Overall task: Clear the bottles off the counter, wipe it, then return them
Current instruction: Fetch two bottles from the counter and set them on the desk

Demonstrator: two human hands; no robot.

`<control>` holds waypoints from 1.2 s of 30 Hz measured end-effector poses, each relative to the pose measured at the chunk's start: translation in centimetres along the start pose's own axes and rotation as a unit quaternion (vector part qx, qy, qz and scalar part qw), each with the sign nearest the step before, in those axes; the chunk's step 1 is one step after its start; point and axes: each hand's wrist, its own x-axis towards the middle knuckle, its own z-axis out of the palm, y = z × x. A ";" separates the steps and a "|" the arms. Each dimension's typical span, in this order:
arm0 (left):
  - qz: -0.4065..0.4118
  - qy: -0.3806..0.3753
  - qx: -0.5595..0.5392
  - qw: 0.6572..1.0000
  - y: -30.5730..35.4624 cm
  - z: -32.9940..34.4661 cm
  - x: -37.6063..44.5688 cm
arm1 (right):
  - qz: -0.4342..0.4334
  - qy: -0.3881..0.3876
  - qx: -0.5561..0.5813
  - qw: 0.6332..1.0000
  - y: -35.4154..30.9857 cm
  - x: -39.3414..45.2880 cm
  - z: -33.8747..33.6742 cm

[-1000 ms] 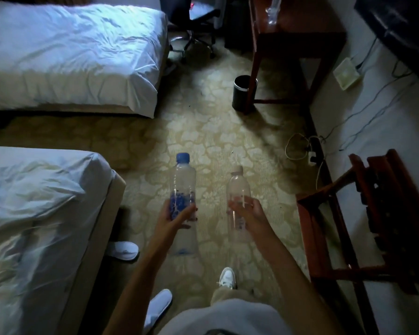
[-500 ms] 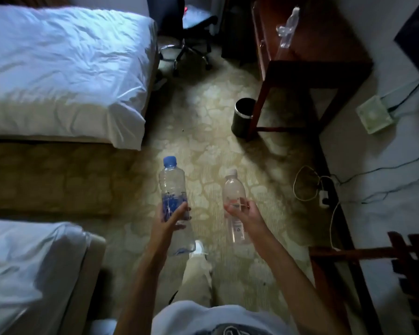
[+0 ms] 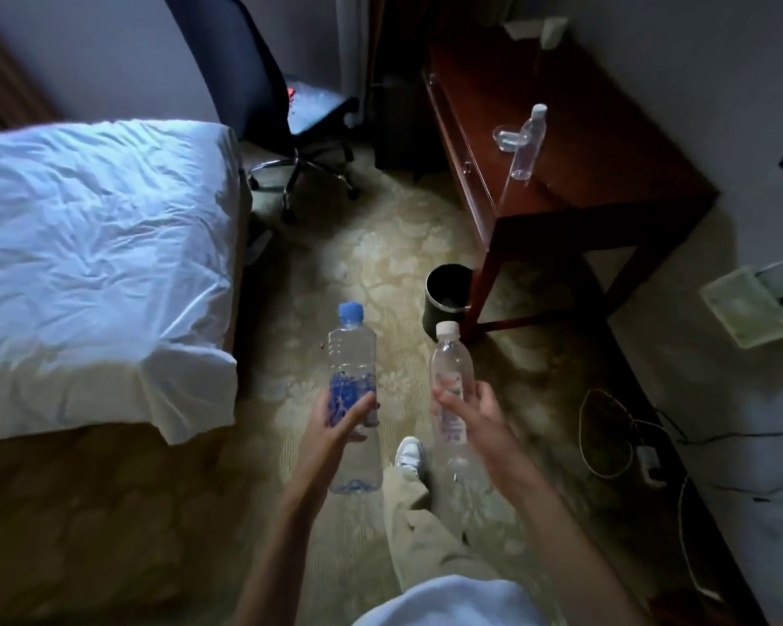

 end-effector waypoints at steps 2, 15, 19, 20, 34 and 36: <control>-0.015 -0.001 -0.005 1.000 1.2 0.4 6.3 | 0.003 0.003 0.016 1.000 -2.5 6.0 0.3; 0.018 -0.136 0.015 0.990 17.5 6.6 41.7 | -0.075 0.155 0.086 0.981 -23.2 33.1 -1.5; -0.001 -0.227 0.038 0.973 18.2 9.7 52.5 | -0.051 0.251 0.144 0.956 -24.0 40.6 -2.2; -0.003 -0.253 0.045 0.967 18.6 10.7 55.2 | -0.049 0.274 0.156 0.948 -24.4 42.3 -2.2; 0.055 -0.561 0.157 0.811 27.6 24.7 80.1 | -0.031 0.539 0.174 0.823 -32.7 56.3 -2.2; 0.075 -0.576 0.171 0.796 27.1 26.2 81.2 | -0.039 0.551 0.174 0.815 -33.0 57.4 -2.6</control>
